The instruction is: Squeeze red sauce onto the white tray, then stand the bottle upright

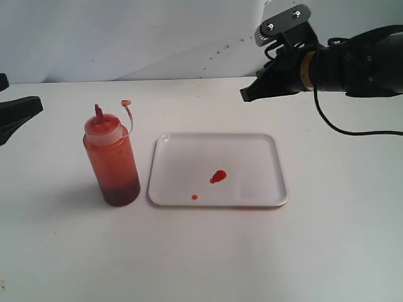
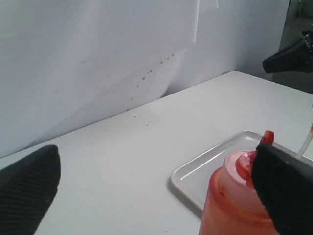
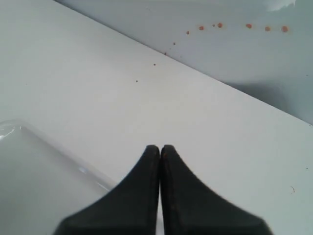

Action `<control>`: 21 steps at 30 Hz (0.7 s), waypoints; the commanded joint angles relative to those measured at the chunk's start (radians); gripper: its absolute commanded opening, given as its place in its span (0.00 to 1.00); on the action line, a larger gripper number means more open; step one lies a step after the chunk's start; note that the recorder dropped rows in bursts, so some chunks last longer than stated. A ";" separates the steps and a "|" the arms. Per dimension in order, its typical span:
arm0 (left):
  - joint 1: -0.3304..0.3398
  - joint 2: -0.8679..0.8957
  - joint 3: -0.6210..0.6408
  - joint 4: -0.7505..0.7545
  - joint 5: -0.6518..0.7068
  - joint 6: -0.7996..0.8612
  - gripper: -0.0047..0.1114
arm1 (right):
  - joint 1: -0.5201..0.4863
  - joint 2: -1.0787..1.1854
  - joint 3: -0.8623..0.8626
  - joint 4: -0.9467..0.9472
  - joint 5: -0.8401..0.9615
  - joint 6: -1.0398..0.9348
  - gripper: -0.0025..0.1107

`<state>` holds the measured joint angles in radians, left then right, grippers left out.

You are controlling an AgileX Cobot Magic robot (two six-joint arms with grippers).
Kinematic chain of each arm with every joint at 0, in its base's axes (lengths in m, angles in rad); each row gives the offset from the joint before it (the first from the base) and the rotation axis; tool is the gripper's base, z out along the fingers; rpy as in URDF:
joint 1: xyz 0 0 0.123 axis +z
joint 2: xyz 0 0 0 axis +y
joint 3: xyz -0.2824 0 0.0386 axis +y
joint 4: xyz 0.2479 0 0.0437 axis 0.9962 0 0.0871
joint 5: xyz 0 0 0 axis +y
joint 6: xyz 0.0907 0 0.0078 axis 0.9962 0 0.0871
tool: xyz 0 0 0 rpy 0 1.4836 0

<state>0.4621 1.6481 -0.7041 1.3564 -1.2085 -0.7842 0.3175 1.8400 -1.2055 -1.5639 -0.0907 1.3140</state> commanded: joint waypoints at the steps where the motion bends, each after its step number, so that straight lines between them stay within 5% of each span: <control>1: -0.014 -0.007 0.006 -0.022 -0.013 -0.055 0.85 | -0.006 -0.079 0.044 0.004 -0.006 -0.007 0.02; 2: -0.014 -0.007 0.006 -0.017 -0.013 -0.072 0.72 | -0.006 -0.100 0.057 0.004 -0.009 -0.007 0.02; 4: -0.014 -0.007 0.006 0.028 -0.013 -0.082 0.19 | -0.006 -0.131 0.087 0.007 -0.030 -0.007 0.02; 5: -0.014 -0.007 0.006 0.048 -0.013 -0.069 0.05 | -0.006 -0.144 0.097 0.025 -0.035 -0.009 0.02; 12: -0.057 -0.035 0.015 0.007 -0.013 -0.158 0.04 | -0.006 -0.308 0.236 0.277 -0.051 -0.161 0.02; 17: -0.209 -0.161 0.070 -0.070 -0.013 -0.086 0.04 | -0.006 -0.435 0.303 0.573 -0.023 -0.446 0.02; 21: -0.333 -0.276 0.085 -0.093 -0.013 -0.074 0.04 | -0.006 -0.497 0.301 0.628 0.071 -0.491 0.02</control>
<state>0.1898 1.4406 -0.6288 1.2871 -1.2079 -0.8709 0.3175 1.3847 -0.9109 -0.9991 -0.0829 0.8708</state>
